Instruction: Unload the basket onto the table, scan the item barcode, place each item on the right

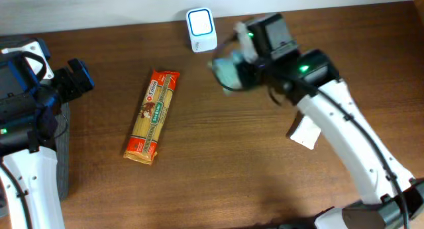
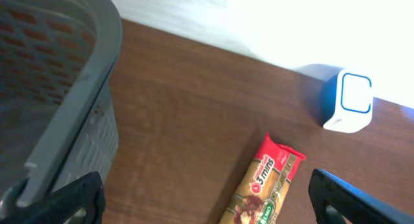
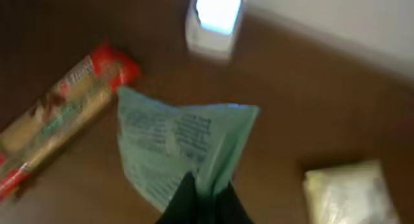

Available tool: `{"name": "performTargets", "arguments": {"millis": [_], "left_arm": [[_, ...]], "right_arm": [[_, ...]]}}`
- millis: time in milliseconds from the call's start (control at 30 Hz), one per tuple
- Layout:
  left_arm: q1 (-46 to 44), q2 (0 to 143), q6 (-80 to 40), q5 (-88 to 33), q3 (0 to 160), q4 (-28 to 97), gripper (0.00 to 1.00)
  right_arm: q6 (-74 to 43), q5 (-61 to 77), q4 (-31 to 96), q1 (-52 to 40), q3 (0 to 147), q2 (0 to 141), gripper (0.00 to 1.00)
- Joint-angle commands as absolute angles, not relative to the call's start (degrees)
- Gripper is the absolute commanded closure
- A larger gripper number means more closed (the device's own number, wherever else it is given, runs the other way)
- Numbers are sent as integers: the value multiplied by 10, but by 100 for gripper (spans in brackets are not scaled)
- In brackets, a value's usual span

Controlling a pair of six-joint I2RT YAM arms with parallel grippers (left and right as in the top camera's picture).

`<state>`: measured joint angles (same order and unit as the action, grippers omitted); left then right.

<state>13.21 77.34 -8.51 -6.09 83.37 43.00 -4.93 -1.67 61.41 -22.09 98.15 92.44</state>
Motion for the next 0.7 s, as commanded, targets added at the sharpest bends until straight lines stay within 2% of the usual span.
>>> {"name": "performTargets", "arguments": {"millis": [0,67,167,200,233,300,367,467,500,533,567,633,667], "left_arm": [[134,771,-74,-67,836,428,1],[134,771,-74,-67,836,428,1],[134,771,-74,-67,836,428,1],[134,771,-74,-67,836,428,1],[134,771,-74,-67,836,428,1],[134,771,-74,-67,836,428,1],[134,771,-74,-67,836,428,1],[134,771,-74,-67,836,428,1],[134,771,-74,-67,836,428,1],[134,771,-74,-67,836,428,1],[134,771,-74,-67,836,428,1],[134,771,-74,-67,836,428,1],[134,771,-74,-67,836,428,1]], "right_arm": [[-147,28,717,-142,959,945,96],[-183,-8,728,-72,891,973,96],[-184,-37,650,4,802,1003,96],[-166,-37,639,19,801,1008,92],[-150,-37,625,32,803,1007,56],[-150,-13,624,37,826,1007,35],[-150,51,647,24,871,1007,1],[-151,170,621,-40,919,1007,1],[-155,245,562,-78,918,1009,1],[-193,255,478,-121,909,1014,1],[-218,255,370,-177,900,1028,1],[-272,228,279,-248,900,1071,2],[-296,219,237,-282,900,1104,7]]}}
